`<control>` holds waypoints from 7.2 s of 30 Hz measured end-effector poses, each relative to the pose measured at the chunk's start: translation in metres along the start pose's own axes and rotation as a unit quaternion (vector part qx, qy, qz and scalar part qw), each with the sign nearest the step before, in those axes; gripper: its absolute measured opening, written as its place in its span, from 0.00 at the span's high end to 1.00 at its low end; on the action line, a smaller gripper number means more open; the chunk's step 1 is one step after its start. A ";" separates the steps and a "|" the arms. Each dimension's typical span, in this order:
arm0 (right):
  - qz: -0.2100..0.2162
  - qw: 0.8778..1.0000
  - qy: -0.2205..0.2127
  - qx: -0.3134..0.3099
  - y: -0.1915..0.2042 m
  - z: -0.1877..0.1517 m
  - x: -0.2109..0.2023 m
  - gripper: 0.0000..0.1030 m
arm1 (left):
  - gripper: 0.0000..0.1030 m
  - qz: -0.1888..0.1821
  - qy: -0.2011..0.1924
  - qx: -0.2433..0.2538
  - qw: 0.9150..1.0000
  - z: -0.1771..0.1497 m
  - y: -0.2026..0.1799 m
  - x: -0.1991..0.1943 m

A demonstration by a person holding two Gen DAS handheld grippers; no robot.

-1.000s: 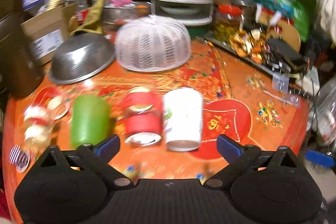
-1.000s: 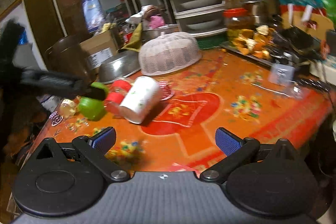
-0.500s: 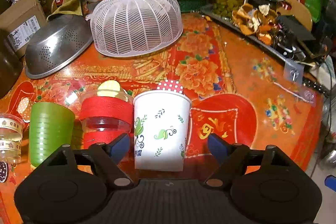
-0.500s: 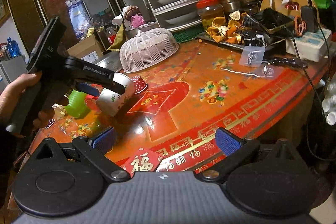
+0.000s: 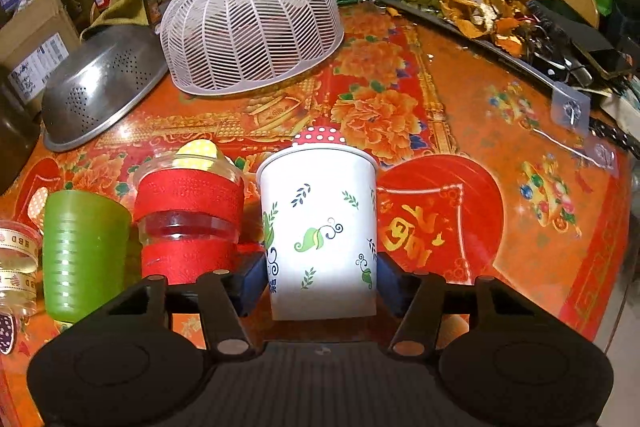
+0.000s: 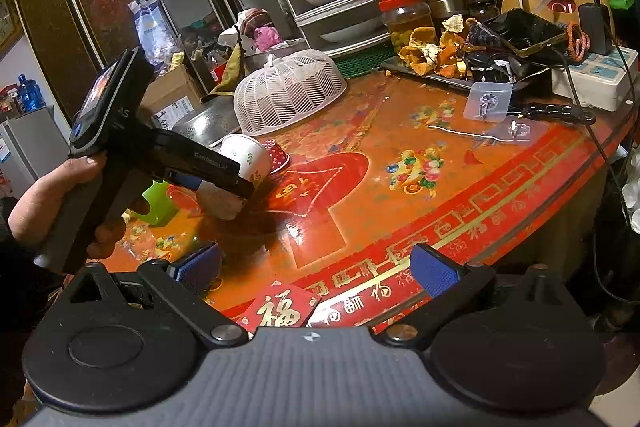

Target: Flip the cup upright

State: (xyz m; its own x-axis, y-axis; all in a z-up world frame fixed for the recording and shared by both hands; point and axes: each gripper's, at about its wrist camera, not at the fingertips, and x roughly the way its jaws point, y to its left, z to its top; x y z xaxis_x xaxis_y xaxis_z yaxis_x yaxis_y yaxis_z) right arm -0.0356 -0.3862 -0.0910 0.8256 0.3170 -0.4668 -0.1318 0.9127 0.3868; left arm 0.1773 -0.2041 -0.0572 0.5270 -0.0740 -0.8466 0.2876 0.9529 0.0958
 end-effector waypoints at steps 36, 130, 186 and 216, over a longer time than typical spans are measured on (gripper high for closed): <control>0.130 0.981 0.132 -0.053 0.141 -0.005 0.063 0.01 | 0.41 -0.103 -0.034 -0.228 0.968 -0.218 0.103 -0.106; 0.073 0.984 0.079 -0.139 0.217 -0.015 0.064 0.34 | 0.10 -0.101 -0.204 -0.260 0.939 -0.321 0.189 -0.179; 0.123 0.946 -0.209 -0.215 0.188 -0.128 0.032 0.01 | 0.00 -0.006 -0.237 -0.200 0.951 -0.319 0.147 -0.158; 0.070 0.984 -0.003 -0.163 0.183 -0.042 -0.035 0.01 | 0.00 0.006 -0.228 -0.141 0.963 -0.283 0.094 -0.236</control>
State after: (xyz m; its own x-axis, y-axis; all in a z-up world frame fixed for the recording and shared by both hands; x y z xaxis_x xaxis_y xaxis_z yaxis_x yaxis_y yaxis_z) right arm -0.1116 -0.2199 -0.0373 0.7901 0.4452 -0.4212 -0.4126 0.8946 0.1717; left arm -0.1466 -0.0135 0.0036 0.8439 -0.1231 -0.5222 0.0847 0.9917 -0.0968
